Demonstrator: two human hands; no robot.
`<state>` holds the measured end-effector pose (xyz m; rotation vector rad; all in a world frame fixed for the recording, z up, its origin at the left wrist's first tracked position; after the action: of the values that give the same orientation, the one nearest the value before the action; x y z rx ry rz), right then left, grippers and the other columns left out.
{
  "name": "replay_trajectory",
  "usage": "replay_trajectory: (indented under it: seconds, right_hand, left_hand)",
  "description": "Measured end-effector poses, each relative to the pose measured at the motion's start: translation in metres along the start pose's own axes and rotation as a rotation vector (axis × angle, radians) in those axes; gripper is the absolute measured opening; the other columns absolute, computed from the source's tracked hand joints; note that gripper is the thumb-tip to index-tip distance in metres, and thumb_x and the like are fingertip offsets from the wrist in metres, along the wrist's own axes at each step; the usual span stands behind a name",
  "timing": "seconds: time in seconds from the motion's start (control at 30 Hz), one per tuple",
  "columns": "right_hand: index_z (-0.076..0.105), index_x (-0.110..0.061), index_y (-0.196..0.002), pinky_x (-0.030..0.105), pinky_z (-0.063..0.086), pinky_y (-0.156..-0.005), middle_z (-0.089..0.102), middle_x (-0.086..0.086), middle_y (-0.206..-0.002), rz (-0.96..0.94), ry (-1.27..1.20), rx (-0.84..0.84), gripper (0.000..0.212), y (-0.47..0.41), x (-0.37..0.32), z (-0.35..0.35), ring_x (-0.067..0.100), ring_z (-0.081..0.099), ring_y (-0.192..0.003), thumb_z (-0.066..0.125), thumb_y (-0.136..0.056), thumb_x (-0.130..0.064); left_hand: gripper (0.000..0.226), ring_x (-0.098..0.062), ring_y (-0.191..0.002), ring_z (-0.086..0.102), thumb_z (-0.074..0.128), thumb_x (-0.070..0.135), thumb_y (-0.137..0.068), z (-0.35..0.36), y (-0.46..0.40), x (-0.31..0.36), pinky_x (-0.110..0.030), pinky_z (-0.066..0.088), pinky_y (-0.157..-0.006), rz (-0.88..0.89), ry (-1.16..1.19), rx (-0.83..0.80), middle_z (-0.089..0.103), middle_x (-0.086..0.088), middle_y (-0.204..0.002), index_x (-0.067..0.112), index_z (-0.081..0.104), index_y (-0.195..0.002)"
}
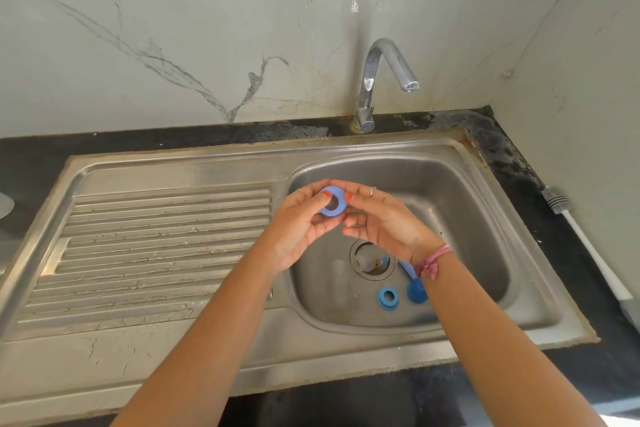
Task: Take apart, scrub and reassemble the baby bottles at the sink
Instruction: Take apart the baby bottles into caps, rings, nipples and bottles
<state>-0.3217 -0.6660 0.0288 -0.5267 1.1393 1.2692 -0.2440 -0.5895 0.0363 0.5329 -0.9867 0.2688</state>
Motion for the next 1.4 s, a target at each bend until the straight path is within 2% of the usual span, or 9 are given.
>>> replay_trajectory:
  seconds: [0.2,0.43,0.53,0.67,0.8,0.93,1.07,1.2,1.4]
  right_hand:
    - [0.07,-0.015,-0.117,0.018,0.049,-0.051,0.07,0.001,-0.087,0.048,-0.047,0.104,0.026,-0.007,0.015,-0.021,0.003,0.042,-0.044,0.058,-0.094,-0.012]
    - [0.068,-0.02,-0.098,0.025,0.055,-0.063,0.063,0.0,-0.089,0.015,0.126,0.579,0.028,-0.011,0.007,-0.083,0.008,0.05,-0.059,0.041,-0.096,-0.011]
    - [0.061,-0.015,-0.112,0.029,0.053,-0.075,0.055,0.002,-0.089,0.112,0.076,0.552,0.02,-0.019,0.026,-0.094,0.01,0.049,-0.066,0.054,-0.093,-0.014]
    - [0.052,-0.012,-0.122,0.021,0.051,-0.07,0.059,0.002,-0.1,0.186,0.421,0.595,0.054,-0.029,0.049,-0.111,0.011,0.057,-0.08,0.079,-0.076,-0.005]
    - [0.058,-0.007,-0.111,0.02,0.052,-0.063,0.061,0.003,-0.1,0.185,0.483,0.707,0.035,-0.039,0.063,-0.136,0.009,0.058,-0.076,0.075,-0.081,-0.012]
    - [0.067,-0.01,-0.102,0.032,0.059,-0.076,0.066,0.011,-0.098,0.243,0.627,0.624,0.024,-0.06,0.079,-0.153,0.017,0.066,-0.075,0.074,-0.083,-0.024]
    - [0.068,-0.011,-0.116,0.042,0.054,-0.092,0.066,0.013,-0.107,0.303,0.871,0.548,0.03,-0.079,0.091,-0.165,0.028,0.068,-0.095,0.069,-0.086,-0.014]
    - [0.069,-0.012,-0.11,0.031,0.048,-0.094,0.068,0.01,-0.11,0.332,1.026,0.528,0.027,-0.095,0.105,-0.17,0.026,0.065,-0.101,0.069,-0.083,-0.008]
    - [0.069,-0.008,-0.115,0.03,0.043,-0.102,0.064,0.011,-0.123,0.404,1.137,0.422,0.035,-0.113,0.128,-0.163,0.026,0.059,-0.115,0.052,-0.087,0.001]
  left_hand:
    - [0.021,-0.03,-0.091,0.073,0.045,0.009,-0.102,-0.002,-0.005,-0.012,-0.025,0.058,-0.071,-0.06,-0.08,0.037,0.071,-0.013,-0.106,0.01,0.059,-0.118]
    - [0.02,-0.027,-0.08,0.071,0.045,0.001,-0.097,-0.032,-0.023,-0.021,-0.021,0.056,-0.066,-0.028,-0.161,0.195,0.068,-0.011,-0.094,0.008,0.064,-0.095]
    - [0.027,-0.032,-0.076,0.054,0.036,-0.006,-0.094,-0.03,-0.035,-0.039,-0.019,0.055,-0.067,-0.105,-0.162,0.168,0.054,-0.014,-0.087,0.007,0.055,-0.081]
    - [0.03,-0.025,-0.077,0.067,0.035,0.002,-0.095,-0.04,-0.047,-0.079,-0.033,0.056,-0.063,-0.343,0.01,0.274,0.06,-0.012,-0.098,0.01,0.064,-0.098]
    - [0.014,-0.021,-0.073,0.061,0.048,0.011,-0.091,-0.043,-0.067,-0.098,-0.025,0.054,-0.055,-0.393,0.067,0.321,0.054,-0.01,-0.094,0.01,0.062,-0.091]
    - [0.034,-0.022,-0.083,0.056,0.061,-0.003,-0.08,-0.061,-0.098,-0.109,-0.032,0.058,-0.075,-0.353,-0.446,0.322,0.043,-0.024,-0.11,0.004,0.057,-0.114]
    - [0.022,-0.022,-0.08,0.052,0.068,0.007,-0.08,-0.067,-0.121,-0.111,-0.021,0.042,-0.059,-0.226,-1.026,0.248,0.047,-0.011,-0.102,0.016,0.05,-0.089]
    - [0.052,-0.028,-0.121,0.045,0.075,0.02,-0.081,-0.08,-0.139,-0.136,-0.031,0.036,-0.101,-0.284,-1.42,0.131,0.056,-0.004,-0.127,0.017,0.052,-0.128]
    - [0.057,-0.029,-0.121,0.044,0.072,0.01,-0.082,-0.091,-0.154,-0.156,-0.032,0.044,-0.095,-0.344,-1.647,0.12,0.036,-0.011,-0.134,0.018,0.05,-0.133]
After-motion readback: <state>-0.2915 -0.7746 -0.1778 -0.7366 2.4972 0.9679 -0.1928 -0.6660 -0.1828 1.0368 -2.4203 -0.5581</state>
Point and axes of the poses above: each hand's wrist, its own y-axis away from the middle knuckle, its own z-axis out of the palm, x = y × z, the point moved 9 cm from there along -y, towards the middle knuckle
